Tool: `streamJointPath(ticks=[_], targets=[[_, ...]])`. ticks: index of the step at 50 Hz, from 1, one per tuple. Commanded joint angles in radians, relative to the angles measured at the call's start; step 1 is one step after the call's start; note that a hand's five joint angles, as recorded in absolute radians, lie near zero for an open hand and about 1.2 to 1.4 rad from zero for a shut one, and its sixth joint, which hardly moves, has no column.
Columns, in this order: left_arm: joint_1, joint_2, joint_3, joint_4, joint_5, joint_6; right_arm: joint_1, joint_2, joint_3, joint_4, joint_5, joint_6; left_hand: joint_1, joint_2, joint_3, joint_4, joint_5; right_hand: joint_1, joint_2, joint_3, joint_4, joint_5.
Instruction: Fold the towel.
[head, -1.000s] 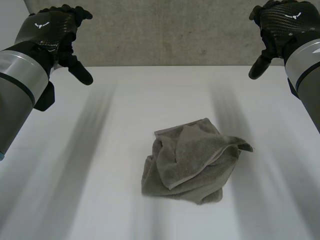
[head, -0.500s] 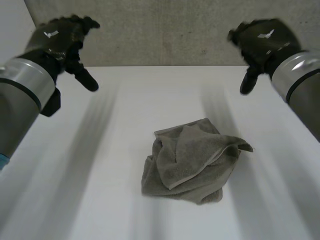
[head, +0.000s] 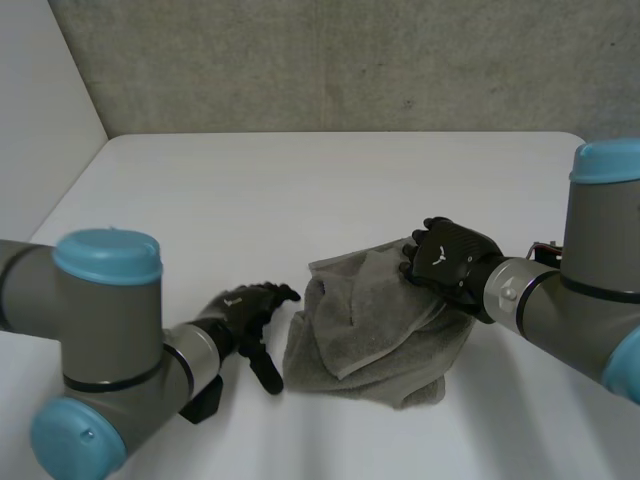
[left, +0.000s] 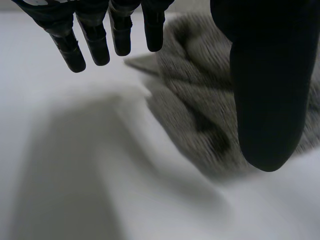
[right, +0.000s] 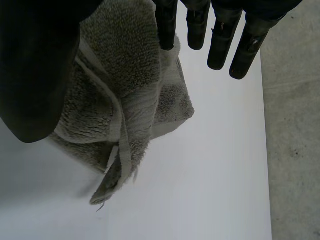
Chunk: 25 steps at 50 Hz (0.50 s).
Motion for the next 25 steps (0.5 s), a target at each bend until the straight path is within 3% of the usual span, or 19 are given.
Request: streamJointPath(ticks=[1, 9, 18, 20, 23, 25], targets=[[-0.032, -0.061, 0.015, 0.038, -0.008, -0.005, 0.004, 0.035, -0.003, -0.138, 0.003, 0.005, 0.039, 0.040, 0.041, 0.041, 0.039, 0.014, -0.006, -0.007, -0.022, 0.008], [-0.070, -0.072, 0.035, 0.090, -0.011, -0.024, 0.004, 0.070, -0.003, -0.281, 0.010, 0.086, 0.221, 0.222, 0.222, 0.223, 0.221, 0.118, 0.097, 0.096, 0.081, 0.111], [-0.095, -0.099, 0.064, 0.098, -0.011, -0.033, 0.004, 0.138, -0.023, -0.255, 0.006, 0.144, 0.451, 0.451, 0.452, 0.452, 0.450, 0.124, 0.103, 0.102, 0.087, 0.117], [-0.101, -0.114, 0.071, 0.100, -0.010, -0.033, 0.003, 0.144, -0.033, -0.238, 0.003, 0.146, 0.661, 0.661, 0.662, 0.662, 0.661, 0.185, 0.165, 0.164, 0.148, 0.179], [-0.102, -0.122, 0.073, 0.101, -0.008, -0.032, 0.000, 0.153, -0.059, -0.180, -0.002, 0.149, 0.753, 0.753, 0.754, 0.754, 0.753, 0.367, 0.347, 0.346, 0.330, 0.361], [-0.109, -0.136, 0.079, 0.115, -0.007, -0.021, -0.008, 0.158, -0.088, -0.113, -0.013, 0.166, 1.016, 1.016, 1.017, 1.017, 1.016, 0.720, 0.700, 0.699, 0.683, 0.714]])
